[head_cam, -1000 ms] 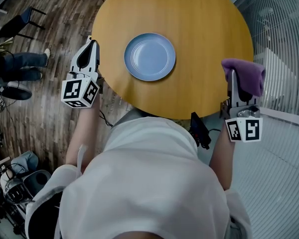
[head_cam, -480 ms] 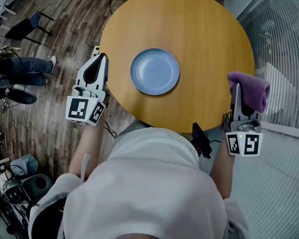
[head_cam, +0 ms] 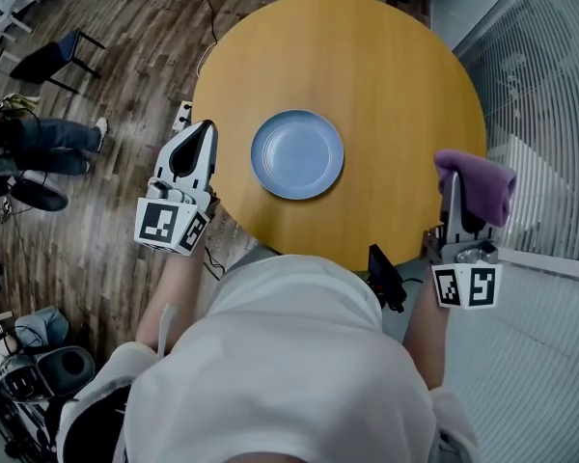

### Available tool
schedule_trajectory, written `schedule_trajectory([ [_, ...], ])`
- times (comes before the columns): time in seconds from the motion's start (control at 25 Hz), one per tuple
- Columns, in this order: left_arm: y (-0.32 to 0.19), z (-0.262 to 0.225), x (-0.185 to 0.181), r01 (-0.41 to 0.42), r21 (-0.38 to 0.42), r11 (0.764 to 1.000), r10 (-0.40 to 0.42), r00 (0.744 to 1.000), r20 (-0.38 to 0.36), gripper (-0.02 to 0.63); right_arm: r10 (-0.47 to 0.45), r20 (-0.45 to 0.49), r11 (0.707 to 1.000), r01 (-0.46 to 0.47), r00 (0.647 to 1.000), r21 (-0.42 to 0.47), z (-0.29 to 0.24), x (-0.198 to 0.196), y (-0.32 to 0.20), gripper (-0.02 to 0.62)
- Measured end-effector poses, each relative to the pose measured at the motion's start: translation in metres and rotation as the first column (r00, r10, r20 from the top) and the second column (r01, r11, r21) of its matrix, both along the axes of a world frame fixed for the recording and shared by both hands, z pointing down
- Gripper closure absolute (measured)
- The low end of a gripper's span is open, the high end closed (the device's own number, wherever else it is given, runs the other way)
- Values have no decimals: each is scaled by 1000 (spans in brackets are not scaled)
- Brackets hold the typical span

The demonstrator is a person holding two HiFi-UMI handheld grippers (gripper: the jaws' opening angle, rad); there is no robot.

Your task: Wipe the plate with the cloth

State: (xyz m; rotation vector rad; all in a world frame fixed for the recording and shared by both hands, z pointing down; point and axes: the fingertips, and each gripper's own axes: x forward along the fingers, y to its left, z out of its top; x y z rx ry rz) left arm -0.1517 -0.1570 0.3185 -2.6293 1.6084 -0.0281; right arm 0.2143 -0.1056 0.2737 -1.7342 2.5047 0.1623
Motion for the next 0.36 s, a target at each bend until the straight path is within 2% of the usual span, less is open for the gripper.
schedule_trajectory([
  [0.36, 14, -13, -7, -21, 12, 1000, 22, 1000, -18, 594, -1, 7, 999, 1, 1000, 32, -24, -13, 16, 518],
])
